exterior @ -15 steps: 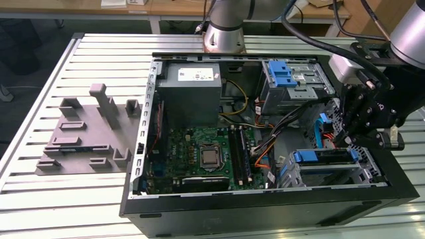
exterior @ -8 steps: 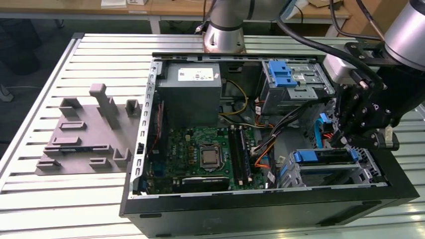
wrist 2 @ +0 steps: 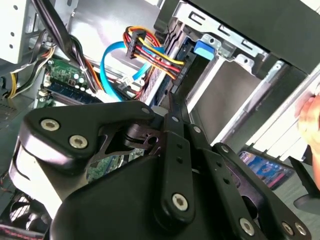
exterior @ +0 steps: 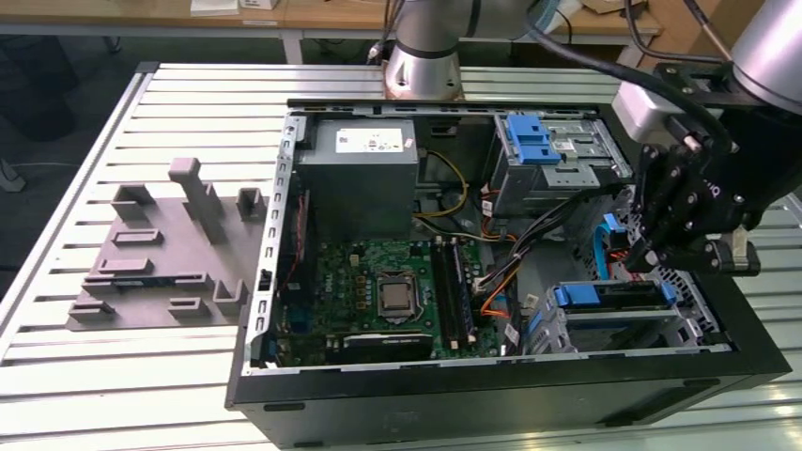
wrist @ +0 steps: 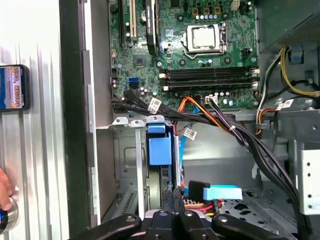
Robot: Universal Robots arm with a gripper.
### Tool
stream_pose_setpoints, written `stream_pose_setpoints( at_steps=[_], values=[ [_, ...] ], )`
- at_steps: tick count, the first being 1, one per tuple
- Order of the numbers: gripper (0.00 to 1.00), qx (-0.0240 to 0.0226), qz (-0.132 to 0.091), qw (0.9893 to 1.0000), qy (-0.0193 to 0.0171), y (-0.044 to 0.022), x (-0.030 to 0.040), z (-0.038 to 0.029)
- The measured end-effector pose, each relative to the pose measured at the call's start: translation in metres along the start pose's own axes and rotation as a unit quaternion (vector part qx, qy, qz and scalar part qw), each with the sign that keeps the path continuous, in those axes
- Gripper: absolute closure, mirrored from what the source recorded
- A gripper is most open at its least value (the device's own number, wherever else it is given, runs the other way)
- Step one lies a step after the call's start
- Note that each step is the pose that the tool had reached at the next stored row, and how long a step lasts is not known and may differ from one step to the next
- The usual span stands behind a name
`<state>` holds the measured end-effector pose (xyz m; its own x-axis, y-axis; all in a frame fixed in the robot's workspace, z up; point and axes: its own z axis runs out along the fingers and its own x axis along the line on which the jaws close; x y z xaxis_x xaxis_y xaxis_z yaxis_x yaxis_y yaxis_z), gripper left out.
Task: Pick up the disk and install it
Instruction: 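Insert the second disk wire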
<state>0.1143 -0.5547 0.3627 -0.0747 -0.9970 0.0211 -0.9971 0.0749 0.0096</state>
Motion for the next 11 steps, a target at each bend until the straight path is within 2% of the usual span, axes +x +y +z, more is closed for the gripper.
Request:
stream_pose_setpoints(
  at_steps=[8, 11],
  values=[
    [0.89, 0.0000, 0.000, 1.0000, 0.0001, 0.0013, 0.0002, -0.0168],
    [0.89, 0.0000, 0.000, 1.0000, 0.0000, 0.0038, 0.0004, -0.0206]
  ],
)
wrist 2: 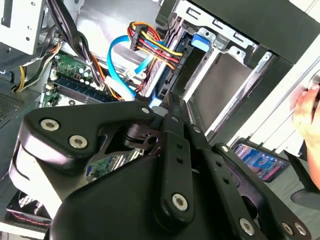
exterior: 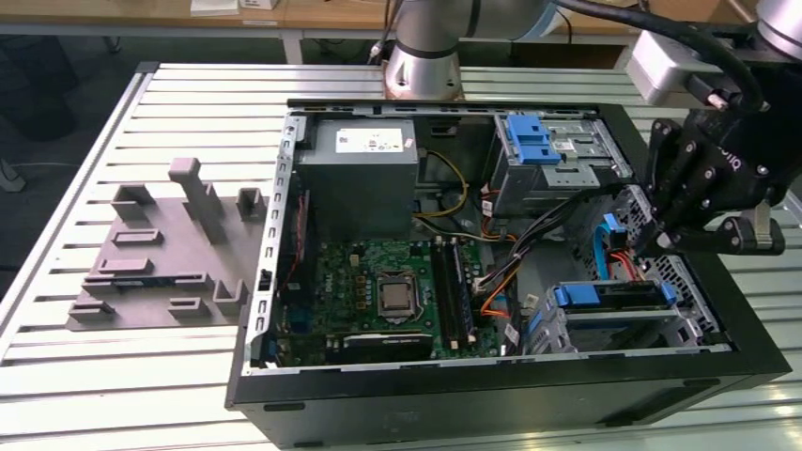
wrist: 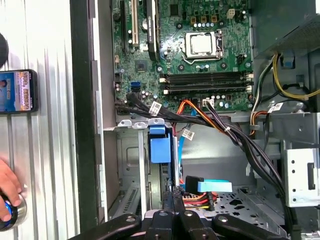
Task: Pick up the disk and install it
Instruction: 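Insert the second disk wire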
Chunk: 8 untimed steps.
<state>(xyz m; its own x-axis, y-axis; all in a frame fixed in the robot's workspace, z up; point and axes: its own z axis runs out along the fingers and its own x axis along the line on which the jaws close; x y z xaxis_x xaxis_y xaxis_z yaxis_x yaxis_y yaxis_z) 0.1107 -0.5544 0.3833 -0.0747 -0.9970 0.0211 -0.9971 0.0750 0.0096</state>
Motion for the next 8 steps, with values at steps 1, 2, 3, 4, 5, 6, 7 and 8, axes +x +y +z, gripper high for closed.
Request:
stream_pose_setpoints(
  at_steps=[1, 2, 3, 4, 5, 6, 7, 8],
  values=[
    [0.89, 0.0001, 0.000, 1.0000, 0.0000, 0.0018, 0.0001, -0.0006],
    [0.89, 0.0003, 0.000, 1.0000, -0.0001, 0.0041, 0.0003, -0.0008],
    [0.89, 0.0003, 0.000, 1.0000, -0.0001, 0.0062, 0.0004, -0.0008],
    [0.89, 0.0004, 0.000, 1.0000, 0.0000, 0.0085, 0.0006, -0.0008],
    [0.89, 0.0005, 0.000, 1.0000, 0.0000, 0.0104, 0.0006, -0.0008],
    [0.89, 0.0005, 0.000, 1.0000, -0.0001, 0.0113, 0.0005, -0.0008],
    [0.89, 0.0005, 0.000, 1.0000, 0.0000, 0.0117, 0.0000, -0.0008],
    [0.89, 0.0005, 0.000, 1.0000, 0.0000, 0.0120, -0.0006, -0.0008]
  ],
)
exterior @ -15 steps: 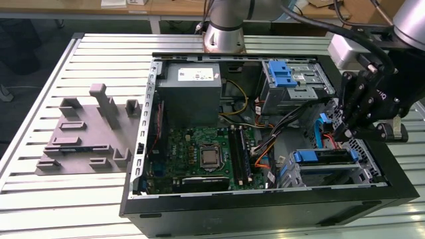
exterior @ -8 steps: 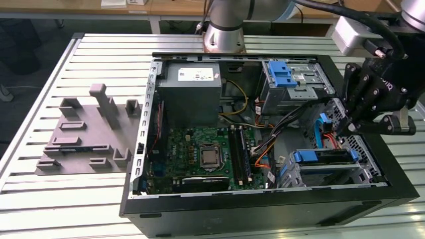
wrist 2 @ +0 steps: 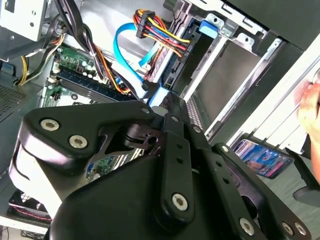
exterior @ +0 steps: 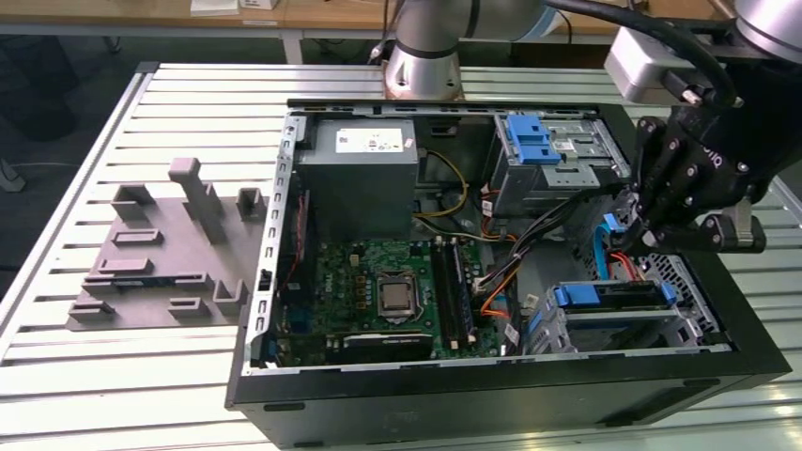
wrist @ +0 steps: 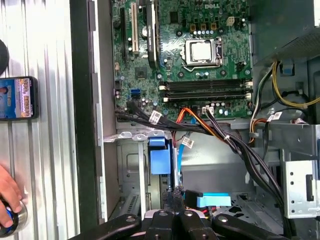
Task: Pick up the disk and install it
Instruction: 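Insert the second disk wire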
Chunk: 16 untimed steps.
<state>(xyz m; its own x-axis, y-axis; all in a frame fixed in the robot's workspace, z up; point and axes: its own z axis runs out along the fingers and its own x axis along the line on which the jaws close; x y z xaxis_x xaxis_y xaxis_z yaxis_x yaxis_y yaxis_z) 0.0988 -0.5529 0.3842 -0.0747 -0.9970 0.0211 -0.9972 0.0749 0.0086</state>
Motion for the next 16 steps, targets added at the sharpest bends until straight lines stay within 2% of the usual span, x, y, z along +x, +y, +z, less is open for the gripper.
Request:
stream_pose_setpoints(
  at_steps=[8, 16],
  values=[
    [0.89, 0.0002, 0.000, 1.0000, 0.0005, 0.0009, -0.0063, -0.0001],
    [0.89, 0.0003, -0.001, 1.0000, 0.0009, 0.0014, -0.0092, -0.0002]
  ],
)
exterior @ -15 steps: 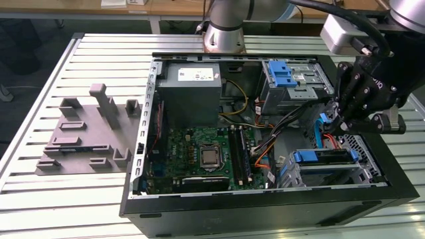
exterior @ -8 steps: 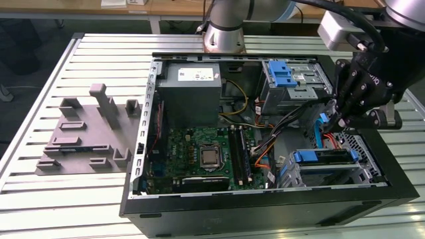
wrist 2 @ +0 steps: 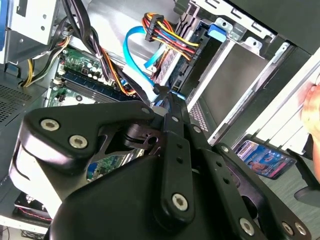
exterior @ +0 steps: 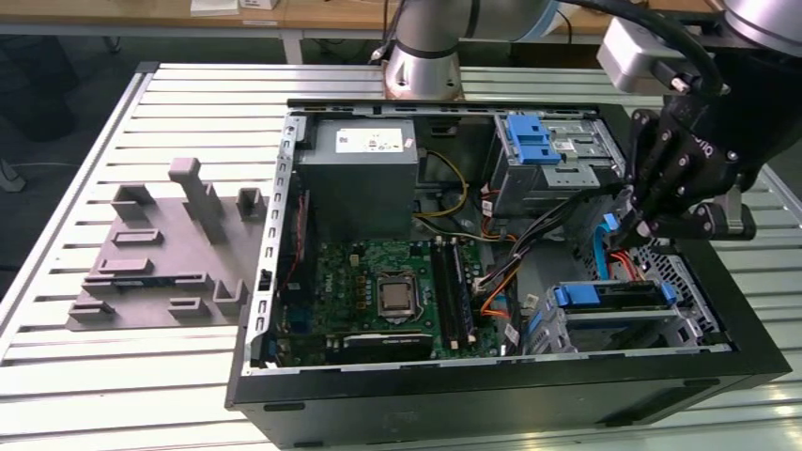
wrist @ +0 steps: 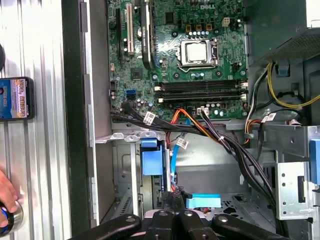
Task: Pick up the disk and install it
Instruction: 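Insert the second disk wire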
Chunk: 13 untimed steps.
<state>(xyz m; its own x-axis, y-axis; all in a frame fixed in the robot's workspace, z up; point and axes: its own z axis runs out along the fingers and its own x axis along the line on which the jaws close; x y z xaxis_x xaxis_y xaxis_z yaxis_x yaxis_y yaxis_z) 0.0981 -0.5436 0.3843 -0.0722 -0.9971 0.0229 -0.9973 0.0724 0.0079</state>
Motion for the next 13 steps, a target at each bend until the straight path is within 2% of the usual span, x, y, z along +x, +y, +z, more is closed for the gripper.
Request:
stream_pose_setpoints(
  at_steps=[7, 13],
  values=[
    [0.89, 0.0000, -0.001, 1.0000, 0.0000, 0.0006, -0.0061, -0.0005],
    [0.89, 0.0002, -0.007, 1.0000, 0.0002, 0.0009, -0.0074, -0.0015]
  ],
)
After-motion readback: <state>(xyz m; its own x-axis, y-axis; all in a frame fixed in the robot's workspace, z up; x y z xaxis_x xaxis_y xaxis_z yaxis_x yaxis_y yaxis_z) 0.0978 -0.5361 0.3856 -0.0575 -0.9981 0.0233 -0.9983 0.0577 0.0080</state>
